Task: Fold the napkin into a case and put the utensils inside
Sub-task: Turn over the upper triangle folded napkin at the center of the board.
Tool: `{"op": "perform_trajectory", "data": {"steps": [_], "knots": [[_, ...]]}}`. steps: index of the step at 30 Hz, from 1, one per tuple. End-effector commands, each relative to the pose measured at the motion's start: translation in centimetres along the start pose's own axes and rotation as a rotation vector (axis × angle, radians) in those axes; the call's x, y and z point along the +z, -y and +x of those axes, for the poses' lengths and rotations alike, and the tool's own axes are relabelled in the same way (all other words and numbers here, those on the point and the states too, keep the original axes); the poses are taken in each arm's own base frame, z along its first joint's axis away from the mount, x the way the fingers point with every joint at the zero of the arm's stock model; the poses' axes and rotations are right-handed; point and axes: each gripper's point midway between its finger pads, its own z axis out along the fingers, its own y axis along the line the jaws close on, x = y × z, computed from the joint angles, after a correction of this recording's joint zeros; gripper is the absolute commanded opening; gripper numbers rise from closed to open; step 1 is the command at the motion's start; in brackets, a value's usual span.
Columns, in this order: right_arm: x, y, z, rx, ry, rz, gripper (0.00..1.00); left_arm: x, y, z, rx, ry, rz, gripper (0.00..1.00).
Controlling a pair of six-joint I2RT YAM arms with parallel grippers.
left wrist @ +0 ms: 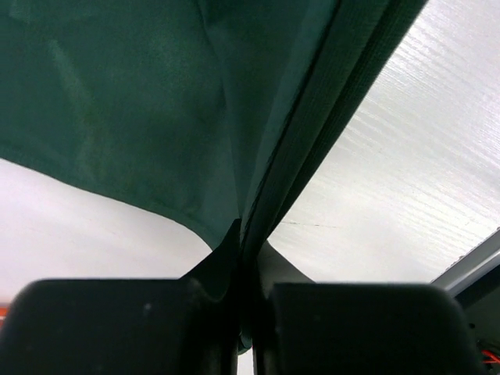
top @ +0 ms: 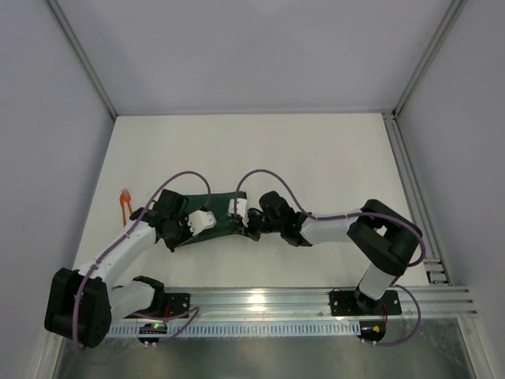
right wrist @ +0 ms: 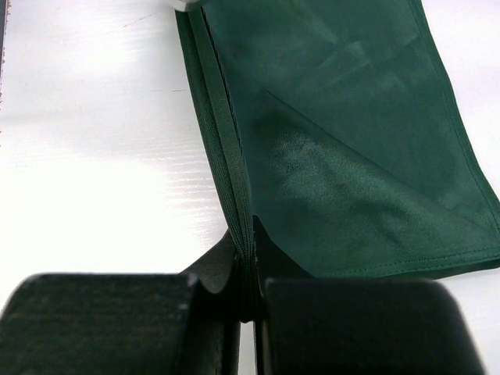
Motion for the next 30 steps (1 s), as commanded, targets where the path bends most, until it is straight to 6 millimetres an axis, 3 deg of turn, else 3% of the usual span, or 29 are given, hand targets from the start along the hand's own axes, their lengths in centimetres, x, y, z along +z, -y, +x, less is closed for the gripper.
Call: {"op": "perform_trajectory", "data": {"steps": [1, 4, 5, 7, 8, 10, 11, 12, 14, 19, 23, 27, 30], "knots": [[-0.6, 1.1, -3.6, -0.042, 0.067, 0.021, 0.04, -1.0, -1.4, 0.3, -0.042, -0.013, -0.077, 0.0], [-0.8, 0.9, -4.3, -0.042, 0.059, 0.004, 0.04, -1.9, -2.2, 0.4, -0.08, -0.03, -0.121, 0.0], [-0.9, 1.1, -5.7, -0.044, 0.076, 0.001, 0.04, -2.8, -3.0, -0.2, -0.089, -0.016, -0.152, 0.0], [-1.2, 0.8, -6.1, -0.021, 0.054, -0.02, 0.04, -4.1, -4.0, -0.4, -0.11, -0.022, -0.206, 0.0], [-1.7, 1.0, -8.2, -0.031, 0.086, -0.017, 0.04, -5.7, -5.1, -0.6, -0.124, -0.024, -0.256, 0.0], [-2.4, 0.6, -9.0, -0.003, 0.065, -0.032, 0.04, -7.6, -6.0, -0.8, -0.137, -0.024, -0.3, 0.0], [-2.8, 0.6, -10.8, -0.012, 0.087, -0.033, 0.04, -8.6, -5.8, -0.4, -0.146, -0.042, -0.3, 0.0], [-3.5, 0.1, -11.2, 0.006, 0.069, -0.044, 0.04, -10.4, -6.5, -1.3, -0.143, -0.01, -0.337, 0.0], [-4.2, -0.6, -13.2, 0.008, 0.088, -0.07, 0.04, -12.2, -6.4, -1.7, -0.126, 0.001, -0.345, 0.0], [-5.7, -5.1, -16.1, 0.068, 0.09, -0.179, 0.04, -17.2, -5.0, -0.7, -0.078, -0.001, -0.399, 0.0], [-6.5, -8.8, -18.7, 0.148, 0.13, -0.278, 0.04, -19.5, -3.3, 0.7, -0.047, -0.008, -0.421, 0.0], [-6.4, -13.3, -19.9, 0.218, 0.125, -0.37, 0.04, -21.6, -1.6, 3.0, -0.049, -0.043, -0.466, 0.0], [-6.3, -15.3, -20.8, 0.285, 0.139, -0.433, 0.04, -22.3, -0.5, 3.5, -0.049, -0.031, -0.461, 0.0]]}}
